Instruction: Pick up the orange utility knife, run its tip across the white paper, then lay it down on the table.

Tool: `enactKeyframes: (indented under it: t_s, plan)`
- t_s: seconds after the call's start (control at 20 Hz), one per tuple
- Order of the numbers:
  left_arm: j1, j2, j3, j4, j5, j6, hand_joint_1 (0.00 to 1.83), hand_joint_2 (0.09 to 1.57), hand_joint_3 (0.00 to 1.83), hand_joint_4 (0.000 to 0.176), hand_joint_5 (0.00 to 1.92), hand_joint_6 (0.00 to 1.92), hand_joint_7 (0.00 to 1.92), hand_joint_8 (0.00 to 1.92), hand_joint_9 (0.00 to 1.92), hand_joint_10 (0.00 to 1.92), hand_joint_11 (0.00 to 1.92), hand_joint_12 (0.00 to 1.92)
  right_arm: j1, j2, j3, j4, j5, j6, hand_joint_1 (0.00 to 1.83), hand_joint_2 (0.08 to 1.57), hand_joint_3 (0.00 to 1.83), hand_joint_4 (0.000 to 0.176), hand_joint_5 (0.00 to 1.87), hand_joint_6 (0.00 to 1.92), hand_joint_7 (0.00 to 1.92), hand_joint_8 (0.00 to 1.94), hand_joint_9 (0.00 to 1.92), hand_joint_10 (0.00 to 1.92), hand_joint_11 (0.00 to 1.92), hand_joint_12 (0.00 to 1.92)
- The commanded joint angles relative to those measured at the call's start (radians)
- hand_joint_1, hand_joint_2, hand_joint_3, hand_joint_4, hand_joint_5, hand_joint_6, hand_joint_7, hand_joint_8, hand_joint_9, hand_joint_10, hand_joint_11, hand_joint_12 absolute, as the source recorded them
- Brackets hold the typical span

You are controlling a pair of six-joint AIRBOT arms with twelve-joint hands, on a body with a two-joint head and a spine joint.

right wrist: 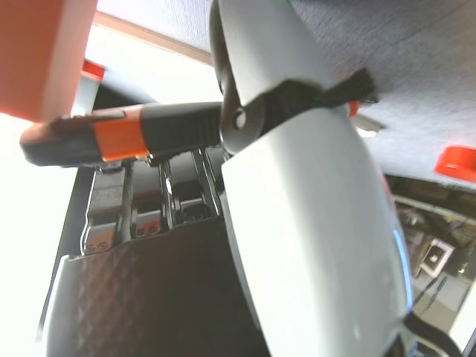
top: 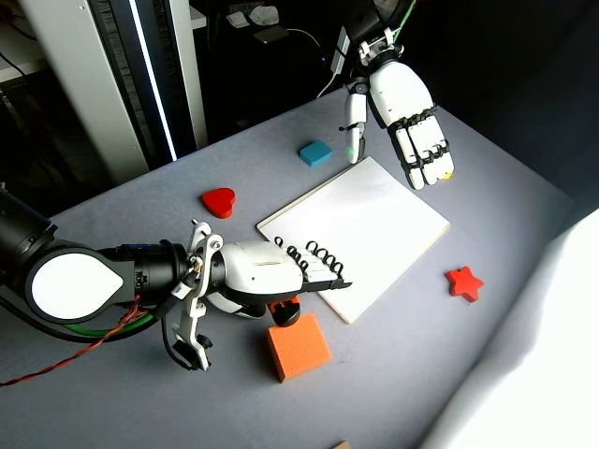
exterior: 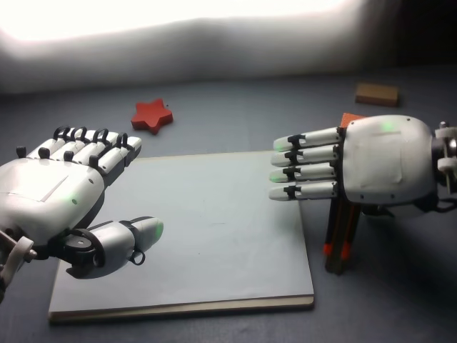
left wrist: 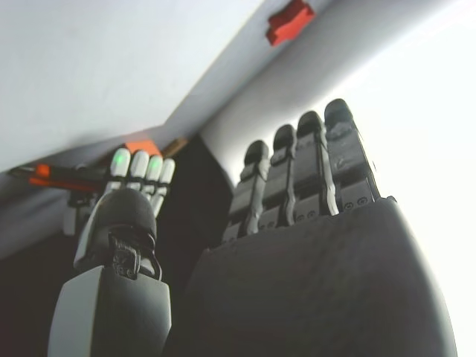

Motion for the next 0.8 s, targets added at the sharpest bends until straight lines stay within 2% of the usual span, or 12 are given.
enactKeyframes:
  t_s: [0.0,0.05,0.1,0.25,0.45,0.5,0.55,0.6,0.65,0.7,0.75]
  plan:
    - [-0.011,0.001,0.006,0.05,-0.083,0.0,0.12,1.3,0.0,0.035,0.01,0.0,0.0,0.0,0.0,0.0,0.0,0.0,0.013,0.002,0.006,0.036,0.054,0.015,1.08,0.98,0.0,0.0,0.04,0.01,0.02,0.01,0.02,0.01,0.0,0.0]
    - [-0.011,0.001,0.005,0.05,-0.083,0.0,0.13,1.3,0.0,0.037,0.0,0.0,0.0,0.0,0.0,0.0,0.0,0.0,0.016,0.0,0.012,0.03,0.054,0.032,1.06,0.95,0.0,0.0,0.08,0.01,0.07,0.0,0.07,0.01,0.02,0.02]
    - [-0.011,0.001,0.005,0.05,-0.083,0.0,0.13,1.3,0.0,0.037,0.01,0.0,0.0,0.0,0.0,0.0,0.0,0.0,0.021,-0.003,0.016,0.02,0.051,0.045,1.02,0.92,0.0,0.0,0.12,0.0,0.13,0.01,0.12,0.0,0.0,0.17]
    - [-0.011,0.001,0.005,0.049,-0.083,0.0,0.14,1.29,0.0,0.034,0.02,0.01,0.02,0.01,0.0,0.0,0.01,0.0,0.041,-0.019,0.035,-0.027,0.045,0.07,0.91,0.92,0.0,0.0,0.23,0.03,0.29,0.03,0.25,0.03,0.0,0.45]
    - [-0.011,0.0,0.005,0.045,-0.083,0.0,0.11,1.3,0.0,0.029,0.02,0.0,0.0,0.0,0.0,0.0,0.03,0.02,0.067,-0.03,0.042,-0.088,0.028,0.113,0.94,0.93,0.0,0.0,0.39,0.07,0.52,0.06,0.42,0.07,0.0,0.78]
    - [-0.011,0.0,0.006,0.044,-0.083,0.0,0.11,1.3,0.0,0.031,0.02,0.0,0.01,0.0,0.0,0.0,0.03,0.02,0.07,-0.031,0.042,-0.096,0.027,0.116,0.94,0.94,0.0,0.0,0.43,0.08,0.57,0.07,0.48,0.09,0.0,0.93]
    - [-0.012,0.0,0.007,0.044,-0.085,0.0,0.12,1.3,0.0,0.032,0.02,0.0,0.01,0.0,0.0,0.0,0.03,0.03,0.072,-0.032,0.042,-0.102,0.026,0.118,0.96,0.94,0.0,0.0,0.45,0.15,0.6,0.15,0.5,0.26,0.0,1.06]
    - [-0.014,0.0,0.007,0.044,-0.086,0.0,0.11,1.3,0.0,0.037,0.02,0.0,0.0,0.0,0.0,0.0,0.0,0.1,0.076,-0.034,0.042,-0.113,0.024,0.118,0.97,0.94,0.0,0.0,0.3,0.57,0.5,0.53,0.34,0.78,0.0,1.18]
    - [-0.014,0.0,0.008,0.044,-0.086,0.0,0.11,1.3,0.0,0.037,0.02,0.0,0.0,0.0,0.0,0.0,0.0,0.1,0.081,-0.034,0.042,-0.127,0.026,0.122,0.97,0.94,0.0,0.0,0.3,0.57,0.5,0.53,0.34,0.78,0.0,1.18]
    - [-0.014,-0.001,0.008,0.044,-0.086,0.0,0.11,1.3,0.0,0.034,0.01,0.0,0.01,0.0,0.0,0.0,0.0,0.15,0.086,-0.035,0.042,-0.137,0.027,0.124,0.95,0.95,0.0,0.0,0.2,0.8,0.44,0.69,0.29,0.91,0.0,1.2]
    - [-0.014,-0.001,0.008,0.044,-0.086,0.0,0.12,1.3,0.0,0.035,0.01,0.0,0.01,0.0,0.0,0.0,0.0,0.19,0.09,-0.035,0.042,-0.138,0.026,0.124,0.97,0.94,0.0,0.0,0.18,0.89,0.41,0.78,0.29,0.95,0.0,1.23]
